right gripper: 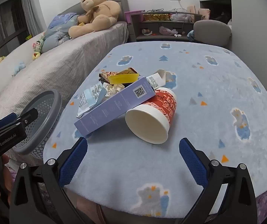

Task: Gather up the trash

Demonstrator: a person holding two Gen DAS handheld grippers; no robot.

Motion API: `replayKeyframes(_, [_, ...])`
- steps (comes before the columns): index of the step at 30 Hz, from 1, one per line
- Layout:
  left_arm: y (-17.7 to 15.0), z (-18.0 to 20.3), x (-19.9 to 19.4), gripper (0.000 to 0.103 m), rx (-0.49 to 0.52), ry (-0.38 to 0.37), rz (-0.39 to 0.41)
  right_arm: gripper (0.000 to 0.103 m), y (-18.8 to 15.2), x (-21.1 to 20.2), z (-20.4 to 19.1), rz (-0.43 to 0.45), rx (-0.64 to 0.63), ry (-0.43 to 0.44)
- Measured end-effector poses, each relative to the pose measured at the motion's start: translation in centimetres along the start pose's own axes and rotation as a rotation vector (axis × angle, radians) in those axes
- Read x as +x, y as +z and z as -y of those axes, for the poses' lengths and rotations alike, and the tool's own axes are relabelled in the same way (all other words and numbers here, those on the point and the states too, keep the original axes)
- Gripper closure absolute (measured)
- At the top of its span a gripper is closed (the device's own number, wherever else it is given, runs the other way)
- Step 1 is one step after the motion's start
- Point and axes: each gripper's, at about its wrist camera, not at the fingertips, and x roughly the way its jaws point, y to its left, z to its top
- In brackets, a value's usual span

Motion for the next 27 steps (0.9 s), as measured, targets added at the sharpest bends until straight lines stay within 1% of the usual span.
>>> replayKeyframes(10, [0.06, -0.04, 0.06, 0.017, -0.004, 0.003, -0.003, 0.006, -0.08, -0.15, 0.08, 0.004, 0.0, -0.001])
replayKeyframes(16, [0.55, -0.69, -0.55, 0.017, 0.001, 0.003, 0.002, 0.006, -0.36, -0.12, 0.31, 0.005, 0.001, 0.0])
replayKeyframes(19, [0.51, -0.8, -0.68, 0.017, 0.003, 0.005, 0.006, 0.006, 0.11, -0.51, -0.05, 0.01, 0.001, 0.0])
replayKeyframes(21, [0.0, -0.11, -0.34, 0.017, 0.007, 0.014, 0.015, 0.006, 0.19, -0.67, -0.14, 0.013, 0.0, -0.001])
replayKeyframes(27, [-0.03, -0.08, -0.43, 0.017, 0.008, 0.016, 0.017, 0.006, -0.07, -0.95, 0.29, 0.022, 0.005, 0.001])
